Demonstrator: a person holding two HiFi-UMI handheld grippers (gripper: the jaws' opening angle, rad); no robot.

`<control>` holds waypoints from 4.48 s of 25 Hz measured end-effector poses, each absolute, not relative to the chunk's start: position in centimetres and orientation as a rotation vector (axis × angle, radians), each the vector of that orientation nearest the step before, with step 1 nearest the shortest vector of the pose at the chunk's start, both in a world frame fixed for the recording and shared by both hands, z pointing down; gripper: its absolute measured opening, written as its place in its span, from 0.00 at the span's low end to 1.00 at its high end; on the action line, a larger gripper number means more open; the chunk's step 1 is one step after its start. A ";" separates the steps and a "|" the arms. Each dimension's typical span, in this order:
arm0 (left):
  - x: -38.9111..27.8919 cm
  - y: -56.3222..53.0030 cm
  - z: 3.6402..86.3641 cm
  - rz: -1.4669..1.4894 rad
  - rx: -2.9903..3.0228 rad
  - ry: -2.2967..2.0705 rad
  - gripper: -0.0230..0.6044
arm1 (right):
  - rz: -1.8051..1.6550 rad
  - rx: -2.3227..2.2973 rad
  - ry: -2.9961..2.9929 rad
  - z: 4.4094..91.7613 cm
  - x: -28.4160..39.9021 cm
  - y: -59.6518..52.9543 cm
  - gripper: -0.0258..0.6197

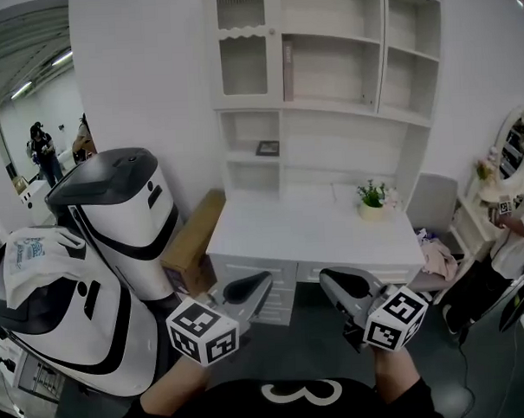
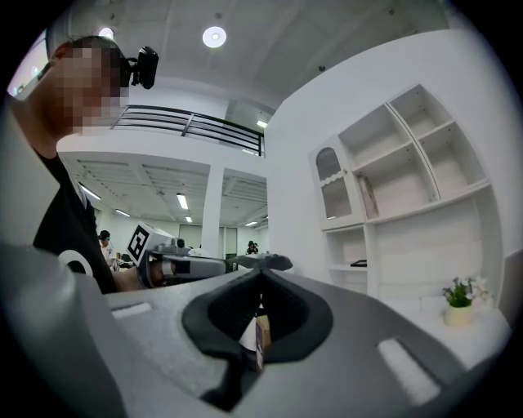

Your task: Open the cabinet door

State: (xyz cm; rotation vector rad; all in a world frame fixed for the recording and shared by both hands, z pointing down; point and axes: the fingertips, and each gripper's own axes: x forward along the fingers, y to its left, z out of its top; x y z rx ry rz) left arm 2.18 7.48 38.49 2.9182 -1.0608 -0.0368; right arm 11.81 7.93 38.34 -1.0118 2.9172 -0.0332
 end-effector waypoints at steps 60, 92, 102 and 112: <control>4.6 -48.4 22.0 -0.183 3.398 -1.109 0.06 | 0.222 -1.157 2.906 29.0 12.5 -44.5 0.04; 7.1 -61.3 -4.9 -0.309 3.438 -2.006 0.31 | 0.420 -1.013 2.967 22.6 18.6 -50.7 0.04; 6.7 -63.0 -5.5 -0.333 3.354 -2.107 0.19 | 0.385 -0.957 2.987 23.7 19.6 -52.4 0.04; 6.9 -63.0 -5.3 -0.229 3.357 -2.147 0.17 | 0.335 -0.837 3.014 25.4 19.0 -53.5 0.04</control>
